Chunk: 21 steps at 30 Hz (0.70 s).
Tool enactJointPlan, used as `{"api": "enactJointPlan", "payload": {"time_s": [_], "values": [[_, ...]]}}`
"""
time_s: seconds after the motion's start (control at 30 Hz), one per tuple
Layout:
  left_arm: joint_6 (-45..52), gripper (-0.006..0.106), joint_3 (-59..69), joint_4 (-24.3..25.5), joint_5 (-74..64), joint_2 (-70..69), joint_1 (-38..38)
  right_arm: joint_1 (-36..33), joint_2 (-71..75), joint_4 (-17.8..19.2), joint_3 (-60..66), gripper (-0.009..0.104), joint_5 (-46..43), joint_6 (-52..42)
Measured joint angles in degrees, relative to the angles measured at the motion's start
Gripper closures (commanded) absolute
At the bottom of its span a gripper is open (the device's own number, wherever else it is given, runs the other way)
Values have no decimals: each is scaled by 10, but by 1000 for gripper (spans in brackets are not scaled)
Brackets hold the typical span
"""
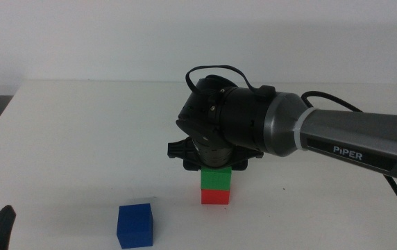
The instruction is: Stack red cubes first, then green, then blue cubes in a specific spot.
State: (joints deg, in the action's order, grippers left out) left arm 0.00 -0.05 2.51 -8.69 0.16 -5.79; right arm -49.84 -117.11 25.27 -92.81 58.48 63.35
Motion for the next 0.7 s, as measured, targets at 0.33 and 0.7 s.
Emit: {"api": "enactJointPlan", "payload": {"time_s": [0.33,0.7], "values": [[0,7,0,0,0,0,0,-4,4,34,0,2,-22,-42],[0,7,0,0,0,0,0,-124,447,87,234,2,-64,-190]]}}
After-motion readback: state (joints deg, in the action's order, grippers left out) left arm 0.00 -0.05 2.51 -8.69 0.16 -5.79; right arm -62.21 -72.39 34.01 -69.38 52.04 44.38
